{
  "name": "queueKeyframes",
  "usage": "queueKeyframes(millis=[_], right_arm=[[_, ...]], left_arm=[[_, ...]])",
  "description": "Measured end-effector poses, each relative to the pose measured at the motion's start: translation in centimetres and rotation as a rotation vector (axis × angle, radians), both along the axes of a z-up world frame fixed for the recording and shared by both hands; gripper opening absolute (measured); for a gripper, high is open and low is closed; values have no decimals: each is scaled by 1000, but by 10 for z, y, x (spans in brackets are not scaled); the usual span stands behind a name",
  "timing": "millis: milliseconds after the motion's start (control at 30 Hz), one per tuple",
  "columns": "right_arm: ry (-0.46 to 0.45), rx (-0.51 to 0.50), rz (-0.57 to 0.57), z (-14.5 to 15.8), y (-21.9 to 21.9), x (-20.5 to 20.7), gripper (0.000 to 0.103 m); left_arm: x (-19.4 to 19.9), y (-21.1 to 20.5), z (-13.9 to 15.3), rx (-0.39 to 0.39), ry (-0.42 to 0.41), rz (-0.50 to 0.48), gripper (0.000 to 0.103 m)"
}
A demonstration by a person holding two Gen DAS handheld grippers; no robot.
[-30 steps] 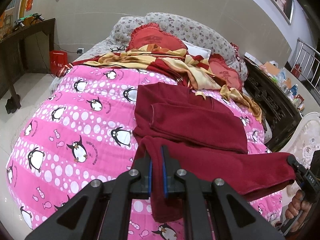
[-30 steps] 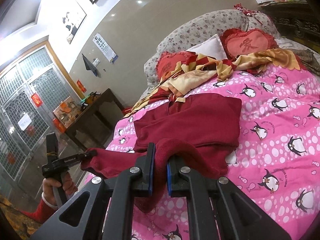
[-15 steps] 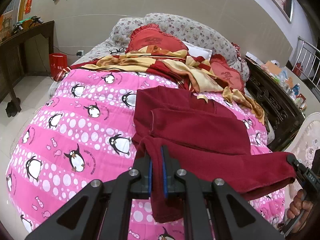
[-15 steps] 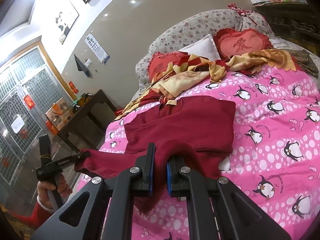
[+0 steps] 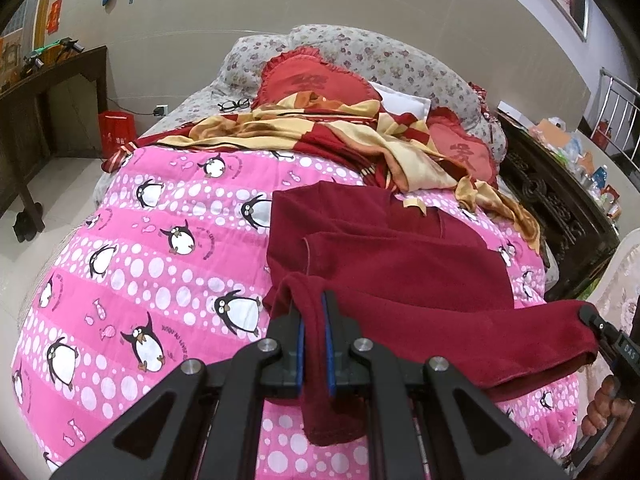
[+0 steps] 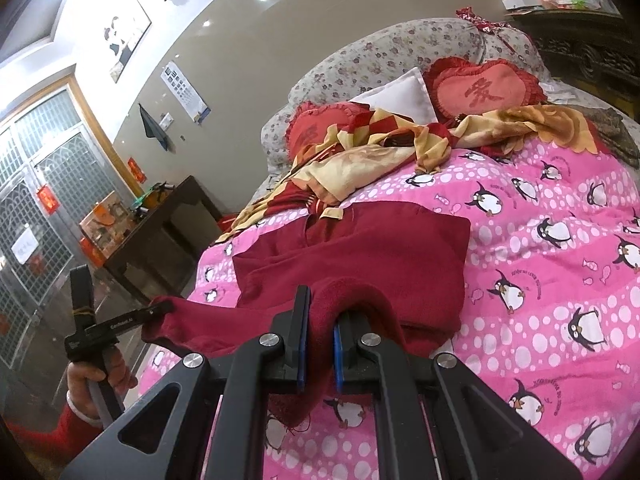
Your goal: Fold small clothes
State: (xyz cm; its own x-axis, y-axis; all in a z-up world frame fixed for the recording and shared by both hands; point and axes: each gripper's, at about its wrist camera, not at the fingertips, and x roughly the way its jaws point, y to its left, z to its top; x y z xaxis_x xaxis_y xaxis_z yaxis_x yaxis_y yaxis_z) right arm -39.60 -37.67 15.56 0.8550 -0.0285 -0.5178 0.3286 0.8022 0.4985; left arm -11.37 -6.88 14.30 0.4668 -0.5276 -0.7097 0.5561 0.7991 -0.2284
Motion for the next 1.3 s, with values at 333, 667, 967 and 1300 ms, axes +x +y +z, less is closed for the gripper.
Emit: queueKeyframes(millis=[333, 667, 967, 1300], right_arm=[[15, -13, -2, -1, -6, 10, 21], [35, -6, -2, -8, -15, 20, 21], [51, -1, -6, -13, -26, 31, 21], [67, 0, -7, -18, -39, 48, 21]], left_arm=[[12, -13, -1, 10, -11, 6, 8], [23, -21, -4, 25, -15, 14, 8], [31, -33, -7, 44, -22, 13, 8], [48, -45, -9, 53, -20, 21, 8]])
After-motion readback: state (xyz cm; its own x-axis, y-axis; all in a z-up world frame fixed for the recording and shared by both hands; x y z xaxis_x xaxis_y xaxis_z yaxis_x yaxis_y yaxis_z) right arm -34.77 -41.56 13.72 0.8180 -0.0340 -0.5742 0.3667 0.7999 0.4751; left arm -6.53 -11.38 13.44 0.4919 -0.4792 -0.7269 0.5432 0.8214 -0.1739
